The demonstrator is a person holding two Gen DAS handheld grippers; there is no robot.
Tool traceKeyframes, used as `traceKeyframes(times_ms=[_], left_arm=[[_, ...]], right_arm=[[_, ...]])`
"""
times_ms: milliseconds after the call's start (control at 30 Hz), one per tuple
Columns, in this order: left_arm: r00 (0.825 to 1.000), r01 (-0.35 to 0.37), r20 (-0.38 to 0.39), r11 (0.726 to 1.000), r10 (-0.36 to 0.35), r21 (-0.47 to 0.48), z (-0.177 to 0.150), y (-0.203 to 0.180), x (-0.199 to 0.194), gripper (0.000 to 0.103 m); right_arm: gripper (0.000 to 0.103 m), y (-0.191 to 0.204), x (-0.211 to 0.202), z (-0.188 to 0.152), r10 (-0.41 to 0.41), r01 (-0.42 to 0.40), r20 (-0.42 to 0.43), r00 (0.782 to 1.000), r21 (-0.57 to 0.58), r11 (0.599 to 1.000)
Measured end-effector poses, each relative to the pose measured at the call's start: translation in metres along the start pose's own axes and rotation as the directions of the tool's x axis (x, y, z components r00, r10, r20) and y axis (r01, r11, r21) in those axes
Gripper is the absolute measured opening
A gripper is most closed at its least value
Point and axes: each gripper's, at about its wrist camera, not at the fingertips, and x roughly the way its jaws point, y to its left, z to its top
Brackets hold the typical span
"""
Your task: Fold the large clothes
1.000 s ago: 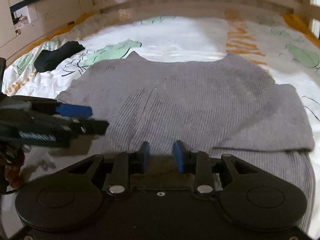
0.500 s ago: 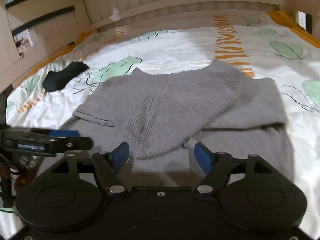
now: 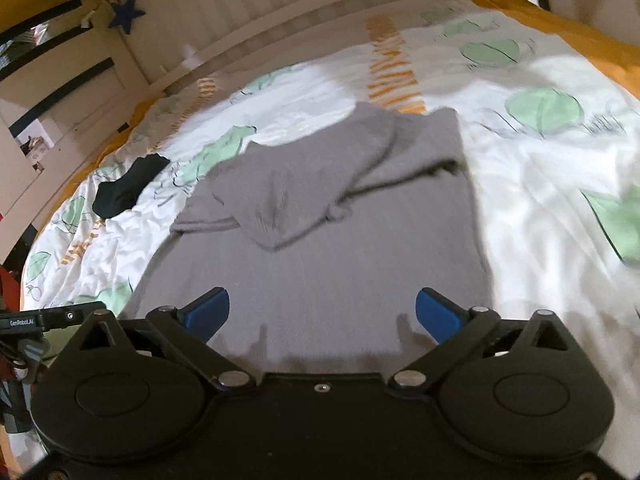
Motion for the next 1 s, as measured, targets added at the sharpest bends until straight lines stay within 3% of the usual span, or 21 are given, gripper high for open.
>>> traceKeyframes(times_ms=[133,333,500,567,700,800,933,1000], left_arm=[[0.999,-0.018,-0.035,1.0,0.018,0.006,-0.015,-0.001,0.0,0.096],[0.996,-0.054,-0.069,0.993,0.062,0.108,-0.029,-0.02,0.01,0.096],[0.987,-0.117,-0.073,0.955,0.142,0.274,-0.039,-0.049,0.023,0.096],[0.989,-0.112,-0.063,0.951,0.135,0.29,-0.043,-0.053,0.02,0.096],[0.988,-0.153,0.002,0.963,0.156,0.223,-0.046,-0.046,0.0,0.096],[0.982,-0.187,0.056,0.977,0.182,0.103,-0.046,-0.031,-0.022,0.095],[0.971,-0.238,0.023,0.971,0.238,-0.001,-0.046,-0.013,-0.035,0.078],[0.974,-0.225,0.005,0.974,0.226,-0.031,-0.048,-0.006,-0.037,0.078]], right_arm=[[0.101,-0.002,-0.013,-0.018,0.004,-0.003,-0.015,1.0,0.023,1.0],[0.101,-0.005,-0.025,-0.038,-0.021,0.022,-0.011,1.0,0.035,0.999],[0.101,-0.004,-0.027,-0.048,-0.033,0.033,-0.006,0.999,0.016,0.999],[0.101,0.001,-0.028,-0.05,0.002,-0.002,-0.005,1.0,-0.008,1.0],[0.101,0.019,-0.021,-0.055,0.117,-0.118,-0.023,0.993,-0.023,0.993],[0.101,0.039,-0.008,-0.061,0.189,-0.193,-0.065,0.98,-0.048,0.98],[0.101,0.076,0.013,-0.068,0.294,-0.31,-0.142,0.945,-0.114,0.944],[0.101,0.094,0.021,-0.069,0.34,-0.366,-0.173,0.924,-0.153,0.918]])
